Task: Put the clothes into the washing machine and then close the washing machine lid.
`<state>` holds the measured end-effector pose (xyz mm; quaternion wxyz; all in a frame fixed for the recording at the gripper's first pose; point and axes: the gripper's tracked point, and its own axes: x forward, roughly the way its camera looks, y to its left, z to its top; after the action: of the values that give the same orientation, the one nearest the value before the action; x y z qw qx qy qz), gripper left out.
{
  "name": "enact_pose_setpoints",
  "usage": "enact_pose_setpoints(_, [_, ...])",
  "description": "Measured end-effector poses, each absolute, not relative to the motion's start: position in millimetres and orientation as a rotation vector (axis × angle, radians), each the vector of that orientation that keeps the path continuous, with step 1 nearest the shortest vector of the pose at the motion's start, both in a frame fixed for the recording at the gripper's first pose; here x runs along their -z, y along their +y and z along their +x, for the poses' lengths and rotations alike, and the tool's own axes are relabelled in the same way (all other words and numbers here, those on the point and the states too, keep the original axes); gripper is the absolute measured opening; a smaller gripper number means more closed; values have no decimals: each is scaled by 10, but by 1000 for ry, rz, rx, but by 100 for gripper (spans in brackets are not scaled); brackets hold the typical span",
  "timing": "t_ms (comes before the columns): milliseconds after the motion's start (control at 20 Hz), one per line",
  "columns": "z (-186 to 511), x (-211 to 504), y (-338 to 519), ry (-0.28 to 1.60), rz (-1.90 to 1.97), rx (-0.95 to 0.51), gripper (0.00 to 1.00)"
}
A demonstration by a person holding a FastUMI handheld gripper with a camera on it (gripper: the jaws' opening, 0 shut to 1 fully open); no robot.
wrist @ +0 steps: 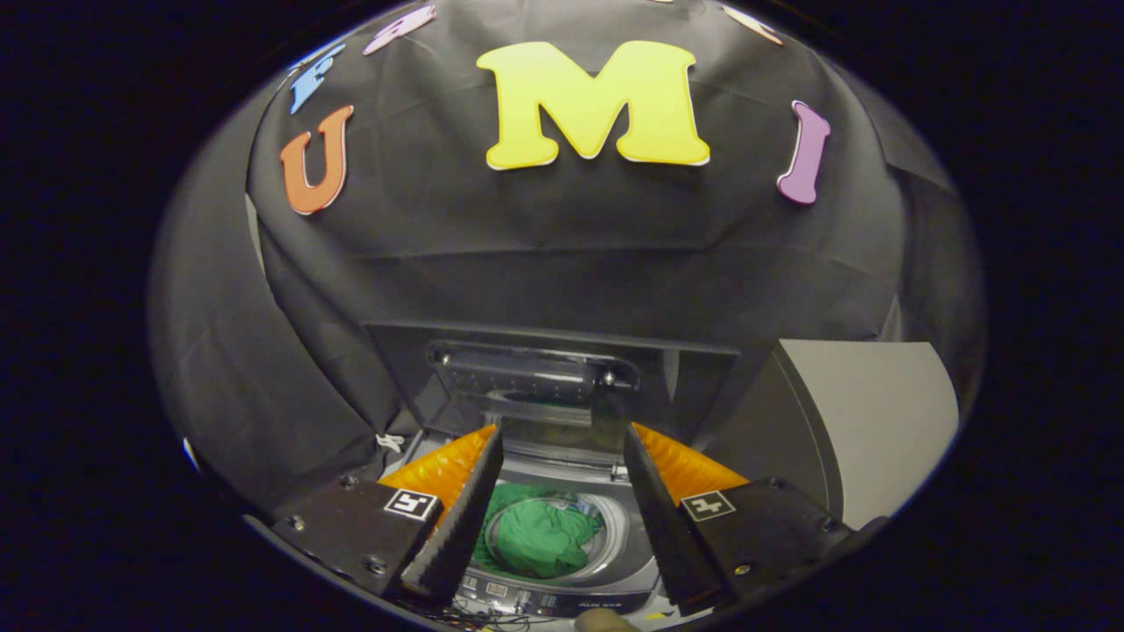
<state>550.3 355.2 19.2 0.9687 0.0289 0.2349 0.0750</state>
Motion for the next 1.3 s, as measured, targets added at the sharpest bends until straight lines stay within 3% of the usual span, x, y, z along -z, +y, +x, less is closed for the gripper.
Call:
enact_pose_setpoints(800, [6586, -520, 3756, 484, 66, -93, 86])
enact_pose_setpoints(1300, [6749, -342, 3844, 578, 30, -15, 87])
